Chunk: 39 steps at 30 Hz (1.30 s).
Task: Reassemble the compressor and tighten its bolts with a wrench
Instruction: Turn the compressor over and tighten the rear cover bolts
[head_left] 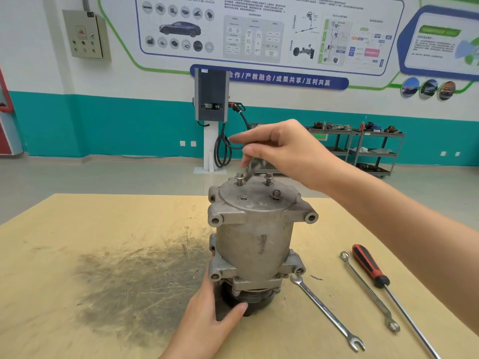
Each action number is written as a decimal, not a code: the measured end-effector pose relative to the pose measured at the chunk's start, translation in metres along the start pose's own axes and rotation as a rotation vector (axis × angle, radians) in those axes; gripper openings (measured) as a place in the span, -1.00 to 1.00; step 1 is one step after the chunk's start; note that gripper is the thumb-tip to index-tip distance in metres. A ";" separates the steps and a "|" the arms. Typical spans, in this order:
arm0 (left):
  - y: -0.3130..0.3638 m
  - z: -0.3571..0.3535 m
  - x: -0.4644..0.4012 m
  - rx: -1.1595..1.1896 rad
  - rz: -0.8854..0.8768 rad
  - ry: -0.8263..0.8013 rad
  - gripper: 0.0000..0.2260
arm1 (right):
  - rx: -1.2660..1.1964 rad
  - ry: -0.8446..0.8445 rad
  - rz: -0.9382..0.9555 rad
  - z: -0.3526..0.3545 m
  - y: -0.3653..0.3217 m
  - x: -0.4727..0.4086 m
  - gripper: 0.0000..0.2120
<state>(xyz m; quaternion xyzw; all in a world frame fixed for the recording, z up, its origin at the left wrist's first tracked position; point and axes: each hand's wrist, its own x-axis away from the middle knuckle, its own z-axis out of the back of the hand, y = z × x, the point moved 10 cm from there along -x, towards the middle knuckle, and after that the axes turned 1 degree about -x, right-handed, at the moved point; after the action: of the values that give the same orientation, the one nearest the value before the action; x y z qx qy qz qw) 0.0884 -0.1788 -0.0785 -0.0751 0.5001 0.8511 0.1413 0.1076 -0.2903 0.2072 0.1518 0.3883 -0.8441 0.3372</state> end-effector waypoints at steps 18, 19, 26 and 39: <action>0.003 0.000 -0.002 -0.014 -0.034 0.012 -0.16 | 0.700 0.235 0.126 -0.013 -0.013 0.025 -0.66; 0.003 0.000 -0.002 -0.014 -0.029 0.011 -0.16 | 0.719 0.233 0.113 -0.012 -0.011 0.028 -0.64; -0.003 -0.002 -0.001 0.012 0.012 -0.002 -0.19 | 0.655 0.146 0.104 -0.011 0.001 0.051 -0.57; 0.002 -0.001 -0.003 0.009 -0.006 -0.004 -0.27 | 0.369 0.011 -0.038 -0.017 0.024 0.043 -0.56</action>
<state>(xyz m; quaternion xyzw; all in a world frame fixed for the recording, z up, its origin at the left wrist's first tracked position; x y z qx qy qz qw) 0.0904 -0.1806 -0.0764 -0.0745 0.5035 0.8484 0.1453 0.0926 -0.3085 0.1607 0.2084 0.2318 -0.9064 0.2852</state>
